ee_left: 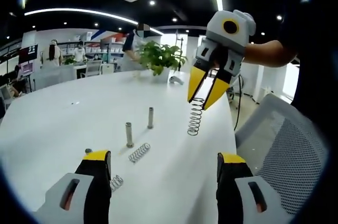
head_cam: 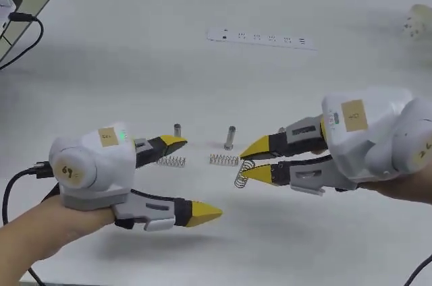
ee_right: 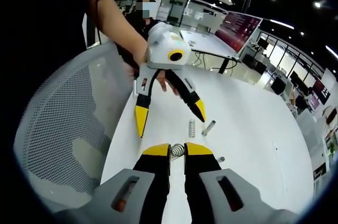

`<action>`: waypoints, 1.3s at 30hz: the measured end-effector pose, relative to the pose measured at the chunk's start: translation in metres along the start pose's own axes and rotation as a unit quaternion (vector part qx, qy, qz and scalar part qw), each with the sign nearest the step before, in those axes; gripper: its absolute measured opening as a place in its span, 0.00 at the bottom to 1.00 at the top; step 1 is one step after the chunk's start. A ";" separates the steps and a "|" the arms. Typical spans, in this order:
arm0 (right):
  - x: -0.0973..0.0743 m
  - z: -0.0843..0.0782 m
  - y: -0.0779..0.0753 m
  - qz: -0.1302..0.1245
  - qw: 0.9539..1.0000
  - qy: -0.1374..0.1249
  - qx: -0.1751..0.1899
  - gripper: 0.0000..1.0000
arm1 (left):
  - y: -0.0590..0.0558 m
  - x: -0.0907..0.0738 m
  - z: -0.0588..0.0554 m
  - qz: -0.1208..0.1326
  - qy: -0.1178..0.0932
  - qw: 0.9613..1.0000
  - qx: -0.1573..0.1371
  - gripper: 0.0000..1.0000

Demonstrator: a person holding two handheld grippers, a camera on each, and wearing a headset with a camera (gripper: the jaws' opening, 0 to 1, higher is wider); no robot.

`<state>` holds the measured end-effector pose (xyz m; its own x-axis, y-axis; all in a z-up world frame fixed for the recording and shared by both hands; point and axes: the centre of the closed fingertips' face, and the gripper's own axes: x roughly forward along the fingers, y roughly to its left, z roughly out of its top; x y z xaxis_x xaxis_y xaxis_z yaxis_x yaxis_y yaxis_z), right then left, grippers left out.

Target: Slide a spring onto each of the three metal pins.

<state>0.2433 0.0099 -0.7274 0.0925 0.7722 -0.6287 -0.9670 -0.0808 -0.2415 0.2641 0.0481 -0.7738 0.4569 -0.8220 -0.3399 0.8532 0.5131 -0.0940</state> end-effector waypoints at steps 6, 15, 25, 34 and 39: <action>-0.001 -0.003 -0.001 -0.002 1.000 0.005 0.000 0.07 | 0.008 -0.007 0.001 0.026 -0.010 1.000 -0.001 0.93; -0.002 -0.009 -0.003 -0.006 1.000 0.015 -0.003 0.07 | 0.019 -0.017 -0.003 0.053 -0.008 0.999 -0.007 0.98; -0.009 -0.018 -0.009 -0.018 1.000 0.024 0.004 0.07 | 0.027 -0.026 -0.004 0.068 -0.011 0.998 -0.014 0.98; -0.016 -0.031 -0.014 -0.029 0.999 0.040 0.006 0.07 | 0.029 -0.029 -0.005 0.074 -0.008 0.997 -0.016 0.98; -0.023 -0.041 -0.024 -0.041 0.998 0.048 0.015 0.07 | 0.031 -0.031 -0.007 0.077 -0.008 0.997 -0.020 0.98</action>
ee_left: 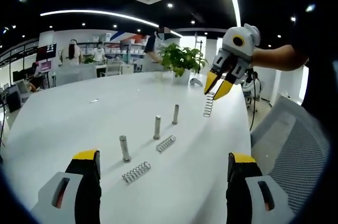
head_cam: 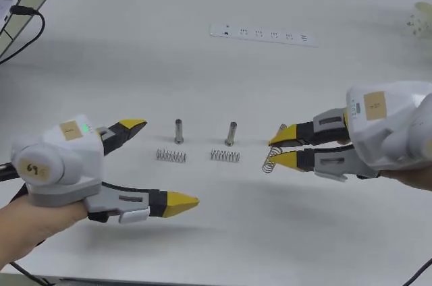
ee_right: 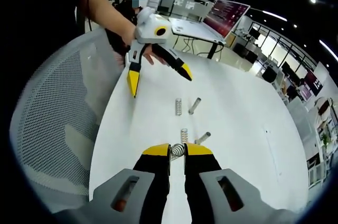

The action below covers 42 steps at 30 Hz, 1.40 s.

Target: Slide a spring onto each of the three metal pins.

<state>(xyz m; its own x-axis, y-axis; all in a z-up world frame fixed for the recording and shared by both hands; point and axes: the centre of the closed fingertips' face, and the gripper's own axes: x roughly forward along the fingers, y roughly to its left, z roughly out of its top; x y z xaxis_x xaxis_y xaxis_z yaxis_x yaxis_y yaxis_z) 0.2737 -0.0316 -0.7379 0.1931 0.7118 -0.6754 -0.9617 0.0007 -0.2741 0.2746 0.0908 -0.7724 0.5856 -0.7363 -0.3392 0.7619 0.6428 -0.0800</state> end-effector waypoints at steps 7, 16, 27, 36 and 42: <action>-0.008 -0.006 -0.016 -0.022 1.000 0.002 0.013 0.07 | 0.004 -0.003 -0.002 0.005 0.004 1.000 0.002 0.98; -0.020 -0.013 -0.047 -0.053 0.998 0.010 0.018 0.07 | 0.006 -0.003 -0.002 0.007 0.006 1.000 0.002 0.98; -0.021 -0.018 -0.074 -0.075 0.997 0.020 0.019 0.07 | 0.007 -0.005 -0.004 0.008 0.010 1.000 -0.001 0.98; -0.016 -0.028 -0.088 -0.082 0.996 0.024 0.038 0.07 | 0.009 -0.006 -0.003 0.011 0.009 1.000 -0.002 0.98; -0.011 -0.036 -0.091 -0.079 0.995 0.033 0.046 0.07 | 0.009 -0.006 -0.006 0.010 0.012 1.000 -0.003 0.98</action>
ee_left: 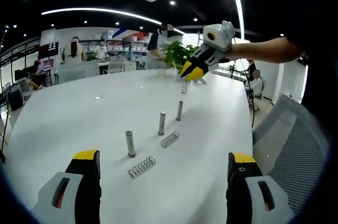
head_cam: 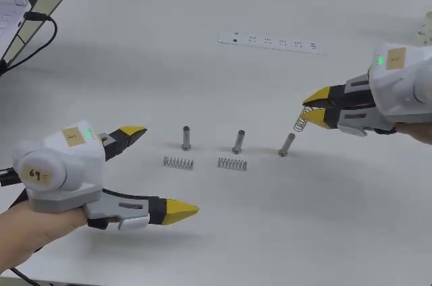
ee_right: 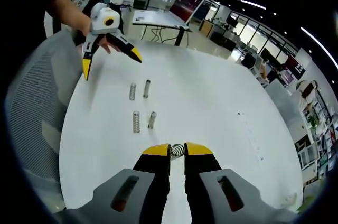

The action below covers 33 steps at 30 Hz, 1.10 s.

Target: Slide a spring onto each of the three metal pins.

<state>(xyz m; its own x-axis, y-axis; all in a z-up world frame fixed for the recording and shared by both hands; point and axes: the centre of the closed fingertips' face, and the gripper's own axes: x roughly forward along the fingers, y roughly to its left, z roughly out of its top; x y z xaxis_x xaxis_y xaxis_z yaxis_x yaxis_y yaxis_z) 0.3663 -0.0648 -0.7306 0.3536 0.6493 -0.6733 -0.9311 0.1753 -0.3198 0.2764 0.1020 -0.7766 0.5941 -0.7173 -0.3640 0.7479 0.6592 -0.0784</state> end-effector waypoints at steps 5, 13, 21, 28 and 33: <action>0.005 -0.005 0.002 0.003 1.000 0.004 0.006 0.07 | 0.001 0.000 0.001 0.001 -0.002 1.000 -0.001 0.98; 0.009 -0.009 0.005 0.005 1.000 0.005 0.016 0.07 | 0.000 0.000 -0.003 0.002 0.004 1.000 -0.004 0.98; 0.011 -0.011 0.004 0.002 1.000 0.007 0.020 0.07 | 0.000 0.000 -0.003 0.004 0.003 1.000 -0.007 0.98; 0.015 -0.014 0.006 0.008 1.000 0.011 0.019 0.07 | -0.001 -0.001 -0.003 0.003 0.002 1.000 -0.013 0.98; 0.018 -0.017 0.007 0.009 1.000 0.014 0.022 0.07 | 0.000 -0.001 -0.003 0.005 0.001 1.000 -0.012 0.98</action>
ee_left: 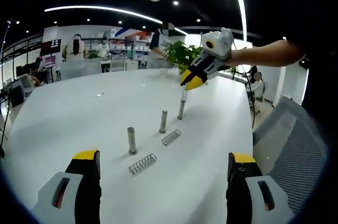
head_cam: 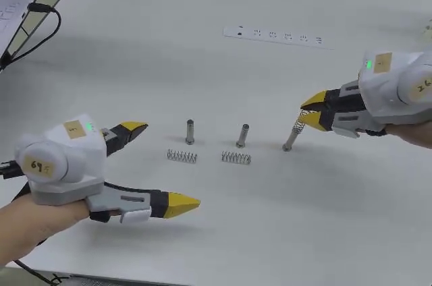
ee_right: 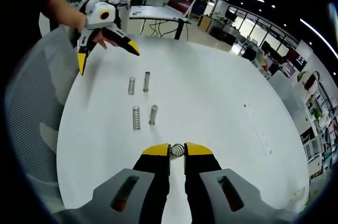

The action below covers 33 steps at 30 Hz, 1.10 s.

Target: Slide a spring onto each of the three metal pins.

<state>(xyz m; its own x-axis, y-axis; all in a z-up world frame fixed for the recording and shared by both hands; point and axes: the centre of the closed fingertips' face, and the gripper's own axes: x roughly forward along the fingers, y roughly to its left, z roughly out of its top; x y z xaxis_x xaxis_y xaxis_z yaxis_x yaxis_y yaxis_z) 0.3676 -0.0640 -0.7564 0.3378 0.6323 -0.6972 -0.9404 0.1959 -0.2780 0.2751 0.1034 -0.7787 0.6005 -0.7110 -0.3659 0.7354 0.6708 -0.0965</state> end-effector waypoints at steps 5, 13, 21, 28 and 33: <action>0.004 -0.003 0.001 0.003 1.000 0.005 0.000 0.07 | 0.001 -0.001 0.000 0.001 0.000 1.000 -0.002 0.98; 0.014 -0.014 0.004 0.005 1.000 0.019 0.003 0.07 | 0.000 -0.001 -0.003 0.001 0.003 1.000 -0.003 0.98; 0.027 -0.024 0.009 0.007 1.000 0.028 0.012 0.07 | 0.001 -0.001 -0.003 0.002 0.002 1.000 -0.003 0.98; 0.031 -0.026 0.010 0.004 0.999 0.026 0.026 0.07 | 0.003 -0.002 -0.003 0.003 0.001 1.000 -0.004 0.98; 0.029 -0.027 0.012 0.005 0.999 0.028 0.025 0.07 | 0.002 -0.002 -0.003 0.003 0.000 1.000 -0.004 0.98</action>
<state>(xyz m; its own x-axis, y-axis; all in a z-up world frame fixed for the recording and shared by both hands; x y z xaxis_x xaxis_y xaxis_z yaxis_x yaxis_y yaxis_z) 0.3668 -0.0635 -0.7980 0.3279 0.5923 -0.7360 -0.9444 0.2275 -0.2376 0.2746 0.1069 -0.7807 0.6047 -0.7066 -0.3675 0.7290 0.6768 -0.1018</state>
